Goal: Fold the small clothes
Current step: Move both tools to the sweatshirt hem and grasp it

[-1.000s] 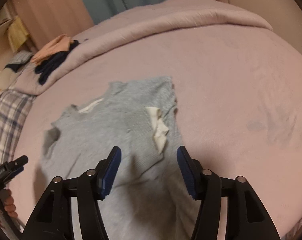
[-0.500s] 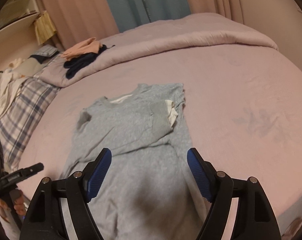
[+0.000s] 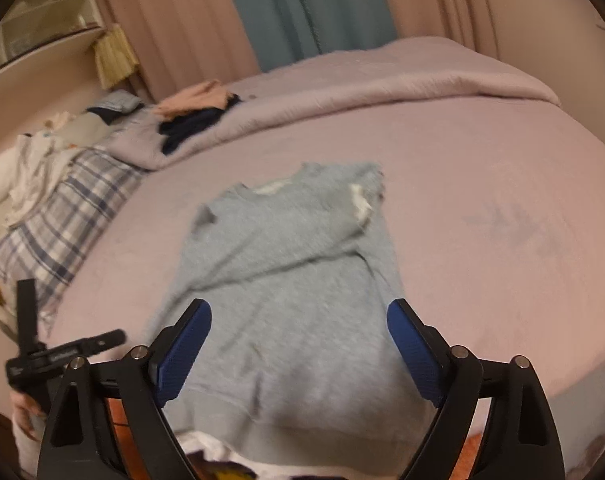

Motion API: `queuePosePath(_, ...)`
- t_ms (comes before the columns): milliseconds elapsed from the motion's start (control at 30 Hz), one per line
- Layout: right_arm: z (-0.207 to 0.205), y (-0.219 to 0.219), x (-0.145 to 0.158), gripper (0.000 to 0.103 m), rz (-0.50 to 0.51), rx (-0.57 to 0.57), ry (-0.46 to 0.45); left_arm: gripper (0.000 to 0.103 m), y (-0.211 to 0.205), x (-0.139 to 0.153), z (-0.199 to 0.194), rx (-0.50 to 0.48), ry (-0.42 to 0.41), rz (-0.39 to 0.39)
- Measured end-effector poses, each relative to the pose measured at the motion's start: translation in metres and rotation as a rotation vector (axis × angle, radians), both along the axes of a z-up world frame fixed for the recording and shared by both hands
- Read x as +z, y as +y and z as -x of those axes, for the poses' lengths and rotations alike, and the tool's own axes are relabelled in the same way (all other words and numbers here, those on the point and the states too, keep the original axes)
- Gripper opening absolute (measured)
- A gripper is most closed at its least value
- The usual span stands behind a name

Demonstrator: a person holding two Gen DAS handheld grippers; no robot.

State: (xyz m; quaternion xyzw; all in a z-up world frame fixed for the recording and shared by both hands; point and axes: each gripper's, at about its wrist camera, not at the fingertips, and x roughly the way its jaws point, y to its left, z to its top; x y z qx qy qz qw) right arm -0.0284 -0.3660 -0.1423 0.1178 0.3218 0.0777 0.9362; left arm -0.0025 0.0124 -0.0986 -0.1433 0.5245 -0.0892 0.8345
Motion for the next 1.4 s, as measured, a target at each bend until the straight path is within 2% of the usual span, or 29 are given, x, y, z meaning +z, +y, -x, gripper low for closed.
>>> queuePosePath(333,0.006,-0.022,-0.054,0.089,-0.016,-0.090,0.170,0.091,-0.004,-0.026,0.011,-0.002,0.065,-0.001)
queuePosePath(500,0.008,-0.031,-0.073,0.089,-0.021,-0.132,0.234,0.089,-0.003,-0.036,0.012,-0.011,0.109,0.033)
queuePosePath(800,0.011,-0.040,-0.096,0.089,-0.067,-0.108,0.307,0.075,-0.003,-0.047,0.018,0.001,0.131,0.029)
queuePosePath(967,0.010,-0.031,-0.101,0.089,-0.073,-0.065,0.315,0.074,-0.001,-0.049,0.022,-0.021,0.131,0.043)
queuePosePath(1100,0.008,-0.021,-0.099,0.085,-0.051,-0.043,0.308,0.072,-0.003,-0.050,0.021,-0.027,0.136,0.098)
queuePosePath(1167,0.007,-0.016,-0.100,0.082,-0.017,-0.037,0.302,0.067,-0.004,-0.050,0.019,-0.043,0.130,0.101)
queuePosePath(1267,0.004,-0.018,-0.100,0.073,-0.021,-0.060,0.295,0.050,-0.003,-0.051,0.014,-0.045,0.116,0.102)
queuePosePath(1333,0.001,-0.018,-0.099,0.058,-0.012,-0.068,0.276,0.034,-0.003,-0.053,0.010,-0.042,0.107,0.109)
queuePosePath(1367,-0.001,-0.017,-0.099,0.055,-0.003,-0.071,0.268,0.032,-0.002,-0.054,0.009,-0.034,0.111,0.107)
queuePosePath(1400,-0.003,-0.017,-0.100,0.050,0.007,-0.072,0.261,0.024,-0.001,-0.054,0.009,-0.030,0.112,0.106)
